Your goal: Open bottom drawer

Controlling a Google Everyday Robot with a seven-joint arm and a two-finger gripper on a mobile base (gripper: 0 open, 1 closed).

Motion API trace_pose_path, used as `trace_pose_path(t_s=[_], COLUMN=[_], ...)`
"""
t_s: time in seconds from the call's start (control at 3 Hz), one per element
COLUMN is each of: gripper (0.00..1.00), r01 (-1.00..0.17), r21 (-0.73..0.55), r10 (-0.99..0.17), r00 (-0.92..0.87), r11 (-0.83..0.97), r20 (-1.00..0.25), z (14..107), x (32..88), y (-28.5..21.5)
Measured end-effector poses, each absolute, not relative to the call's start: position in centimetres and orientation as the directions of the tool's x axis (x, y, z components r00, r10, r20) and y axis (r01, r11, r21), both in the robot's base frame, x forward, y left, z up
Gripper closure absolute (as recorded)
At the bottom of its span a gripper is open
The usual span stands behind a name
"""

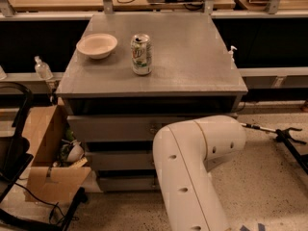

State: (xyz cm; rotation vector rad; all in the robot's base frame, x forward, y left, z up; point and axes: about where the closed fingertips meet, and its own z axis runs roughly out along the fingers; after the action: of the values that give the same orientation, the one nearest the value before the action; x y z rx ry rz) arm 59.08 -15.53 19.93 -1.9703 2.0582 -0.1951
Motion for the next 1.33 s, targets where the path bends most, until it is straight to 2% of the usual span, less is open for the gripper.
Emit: trace_pose_path(t_s=[0.67,1.33], gripper=[0.44,0.9], r01=[-0.977,-0.977], r21=[-0.209,-0.208], r10=[-0.991,-0.991], r00=[-0.013,-0.014], r11=[0.041,0.042], r20=[-0.135,-0.137], z=[16.2,16.7], x=[61.1,61.1], y=[-14.5,-14.4])
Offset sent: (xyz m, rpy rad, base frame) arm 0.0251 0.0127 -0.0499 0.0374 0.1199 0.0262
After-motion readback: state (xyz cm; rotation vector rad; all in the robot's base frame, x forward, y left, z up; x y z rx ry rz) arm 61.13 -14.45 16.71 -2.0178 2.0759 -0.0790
